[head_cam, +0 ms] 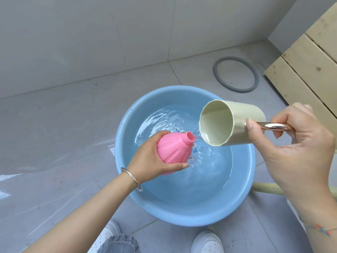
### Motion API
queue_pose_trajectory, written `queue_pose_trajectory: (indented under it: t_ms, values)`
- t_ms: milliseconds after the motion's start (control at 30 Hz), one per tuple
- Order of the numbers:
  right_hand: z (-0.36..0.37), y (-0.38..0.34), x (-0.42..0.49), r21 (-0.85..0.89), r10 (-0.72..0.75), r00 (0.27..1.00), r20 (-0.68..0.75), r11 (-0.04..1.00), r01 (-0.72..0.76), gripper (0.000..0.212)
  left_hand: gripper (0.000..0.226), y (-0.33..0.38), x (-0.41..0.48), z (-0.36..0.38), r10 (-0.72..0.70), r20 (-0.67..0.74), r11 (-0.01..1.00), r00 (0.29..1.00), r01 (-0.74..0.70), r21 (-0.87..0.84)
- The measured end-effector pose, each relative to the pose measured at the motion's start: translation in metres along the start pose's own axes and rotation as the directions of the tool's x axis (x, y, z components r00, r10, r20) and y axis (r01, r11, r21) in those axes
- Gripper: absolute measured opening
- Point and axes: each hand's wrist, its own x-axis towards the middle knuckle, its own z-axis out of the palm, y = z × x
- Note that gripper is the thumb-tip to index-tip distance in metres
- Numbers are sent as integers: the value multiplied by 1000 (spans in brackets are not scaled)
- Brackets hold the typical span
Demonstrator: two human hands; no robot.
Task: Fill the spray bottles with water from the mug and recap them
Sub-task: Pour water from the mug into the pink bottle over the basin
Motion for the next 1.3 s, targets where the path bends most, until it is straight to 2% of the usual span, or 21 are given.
queue_pose_trajectory:
  t_ms: [667,1000,1300]
  values:
    - [3,-12,6,-109,-169,986,12,980,169,32,87,-3,-1,1,-13,-1,1000,1000,13,28]
    - [10,-15,8,-137,-313,949,49,939,317,31,86,-3,-1,1,-16,1,1000,1000,16,16]
    - [17,-18,7,-185,-479,874,76,855,485,32,87,-3,-1,2,-22,-13,1000,1000,23,21]
